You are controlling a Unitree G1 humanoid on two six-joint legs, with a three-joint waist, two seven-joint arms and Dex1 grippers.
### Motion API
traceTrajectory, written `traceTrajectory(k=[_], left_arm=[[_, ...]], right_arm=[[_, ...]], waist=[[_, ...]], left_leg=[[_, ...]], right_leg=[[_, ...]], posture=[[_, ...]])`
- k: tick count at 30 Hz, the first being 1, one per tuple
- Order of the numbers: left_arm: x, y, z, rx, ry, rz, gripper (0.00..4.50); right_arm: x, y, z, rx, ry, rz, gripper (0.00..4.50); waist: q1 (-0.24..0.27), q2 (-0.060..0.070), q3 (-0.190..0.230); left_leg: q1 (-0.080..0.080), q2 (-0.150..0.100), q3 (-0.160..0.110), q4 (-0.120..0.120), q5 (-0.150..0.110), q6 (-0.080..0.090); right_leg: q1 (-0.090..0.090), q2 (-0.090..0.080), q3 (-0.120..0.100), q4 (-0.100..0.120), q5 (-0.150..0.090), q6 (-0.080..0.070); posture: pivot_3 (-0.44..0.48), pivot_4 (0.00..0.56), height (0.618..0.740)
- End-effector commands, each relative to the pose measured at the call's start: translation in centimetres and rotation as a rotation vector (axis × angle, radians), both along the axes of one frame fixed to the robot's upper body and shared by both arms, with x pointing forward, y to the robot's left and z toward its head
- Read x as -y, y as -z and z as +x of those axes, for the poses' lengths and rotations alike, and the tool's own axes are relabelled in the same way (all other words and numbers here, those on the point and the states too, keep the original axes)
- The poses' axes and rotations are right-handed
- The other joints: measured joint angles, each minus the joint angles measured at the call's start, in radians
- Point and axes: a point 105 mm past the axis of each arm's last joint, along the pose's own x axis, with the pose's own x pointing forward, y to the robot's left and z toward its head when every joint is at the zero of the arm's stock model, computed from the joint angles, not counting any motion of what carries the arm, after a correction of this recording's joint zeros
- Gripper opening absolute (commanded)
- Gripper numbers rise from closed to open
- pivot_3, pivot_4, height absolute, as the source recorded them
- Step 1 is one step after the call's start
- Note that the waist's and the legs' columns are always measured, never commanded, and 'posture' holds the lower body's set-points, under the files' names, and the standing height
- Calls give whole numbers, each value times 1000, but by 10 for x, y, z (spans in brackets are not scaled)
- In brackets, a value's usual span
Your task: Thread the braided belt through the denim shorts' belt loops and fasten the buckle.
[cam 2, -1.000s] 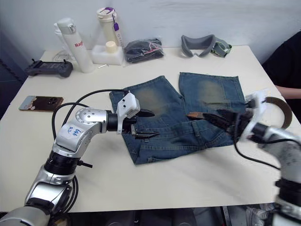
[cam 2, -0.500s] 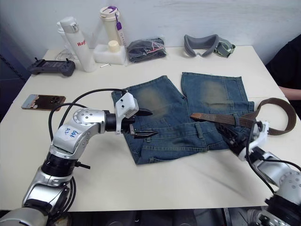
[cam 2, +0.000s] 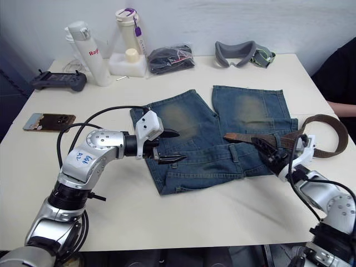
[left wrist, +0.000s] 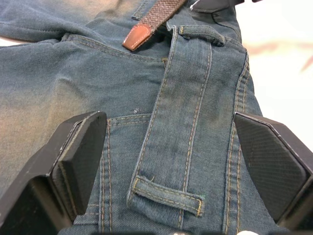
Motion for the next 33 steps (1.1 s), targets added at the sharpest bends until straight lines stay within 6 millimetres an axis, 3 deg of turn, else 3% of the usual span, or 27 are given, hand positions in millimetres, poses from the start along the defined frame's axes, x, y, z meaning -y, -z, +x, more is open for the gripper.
traceTrajectory(k=[1,13,17,22,26,31,33], left_arm=[[2,-12,-4,63,18,0,4500],[1,-12,-5,46,9,-14,4500],[-1,-12,-3,44,-5,-21,4500],[0,-12,-4,41,-7,-22,4500],[-1,-13,-3,44,-12,-18,4500],[-1,-12,-2,46,-19,-18,4500],[0,-12,-2,46,-20,-19,4500]], right_arm=[[6,2,6,4,64,4,4460],[-19,-24,24,100,48,116,4460],[-27,-23,31,96,32,126,4460],[-30,-9,42,46,45,106,4460],[-21,8,53,-16,113,90,2791],[-17,15,59,-33,156,104,315],[-18,11,59,-15,157,127,88]], waist=[[-5,0,0],[-17,1,0],[-17,1,0],[-17,1,1],[-17,1,0],[-17,-1,0],[-17,-2,-1]], left_leg=[[0,0,0,0,0,0],[0,1,-4,-2,0,0],[0,1,-4,-1,0,0],[0,1,-4,-2,0,0],[0,1,-4,-1,0,0],[1,1,-4,-1,0,0],[2,1,-4,-1,0,0]], right_leg=[[0,0,0,0,0,0],[-2,0,1,1,0,0],[-2,0,1,1,0,0],[-2,0,1,1,0,-1],[-2,1,1,1,0,-1],[-1,0,1,1,0,0],[1,0,1,0,0,0]], posture=[[0,150,740],[0,150,740],[0,150,740],[0,150,740],[0,150,740],[0,150,740],[0,150,740]])
